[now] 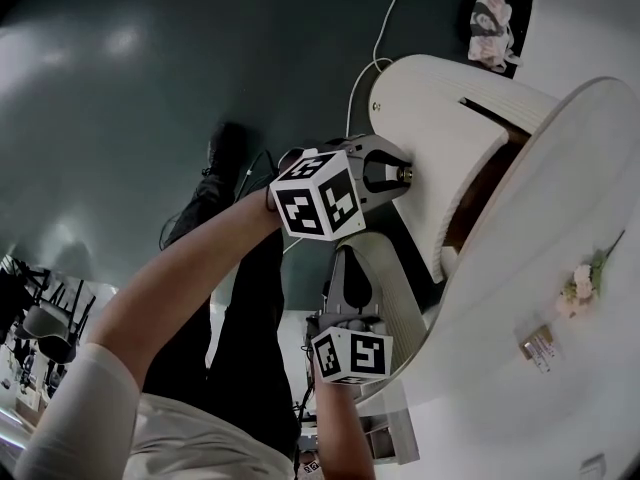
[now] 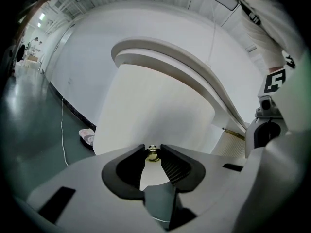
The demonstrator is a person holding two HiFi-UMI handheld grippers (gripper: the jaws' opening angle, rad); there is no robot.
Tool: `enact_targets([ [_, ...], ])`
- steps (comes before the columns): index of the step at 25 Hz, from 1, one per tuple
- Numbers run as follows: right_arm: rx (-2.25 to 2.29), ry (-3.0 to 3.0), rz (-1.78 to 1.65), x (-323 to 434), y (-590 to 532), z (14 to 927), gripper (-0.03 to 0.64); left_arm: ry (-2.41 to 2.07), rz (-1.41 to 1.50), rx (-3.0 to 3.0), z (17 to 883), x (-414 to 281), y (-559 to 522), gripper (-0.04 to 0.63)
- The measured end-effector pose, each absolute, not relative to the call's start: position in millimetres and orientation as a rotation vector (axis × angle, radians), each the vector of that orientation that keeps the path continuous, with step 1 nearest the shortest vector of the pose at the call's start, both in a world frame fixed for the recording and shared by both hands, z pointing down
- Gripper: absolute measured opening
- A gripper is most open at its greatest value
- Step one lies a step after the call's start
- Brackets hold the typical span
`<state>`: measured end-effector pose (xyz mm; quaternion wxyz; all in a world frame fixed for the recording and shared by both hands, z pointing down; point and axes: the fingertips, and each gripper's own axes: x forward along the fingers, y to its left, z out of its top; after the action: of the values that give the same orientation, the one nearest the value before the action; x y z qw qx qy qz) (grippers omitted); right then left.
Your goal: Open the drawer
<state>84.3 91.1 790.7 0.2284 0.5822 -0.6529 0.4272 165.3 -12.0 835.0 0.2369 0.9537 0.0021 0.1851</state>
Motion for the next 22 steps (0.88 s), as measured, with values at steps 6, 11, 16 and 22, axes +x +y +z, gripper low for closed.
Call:
enact_targets([
  [6, 1.597, -1.811, 1.172, 80, 90, 788, 0.011, 0.015, 0.55, 2.618, 837, 148, -8, 0.104],
  [11, 1.591, -1.831, 1.173, 56, 92, 784, 0.011, 0.017, 0.574, 2.612, 836, 119, -5, 0.104],
  [16, 1.593, -1.83, 1.171, 49, 94, 785, 0.011, 0.012, 0.59, 2.613, 836, 98, -3, 0.106],
  [22, 1.593, -1.824, 1.167, 48, 101, 783, 0.011, -0.001, 0.603, 2.61, 837, 80, -2, 0.105],
])
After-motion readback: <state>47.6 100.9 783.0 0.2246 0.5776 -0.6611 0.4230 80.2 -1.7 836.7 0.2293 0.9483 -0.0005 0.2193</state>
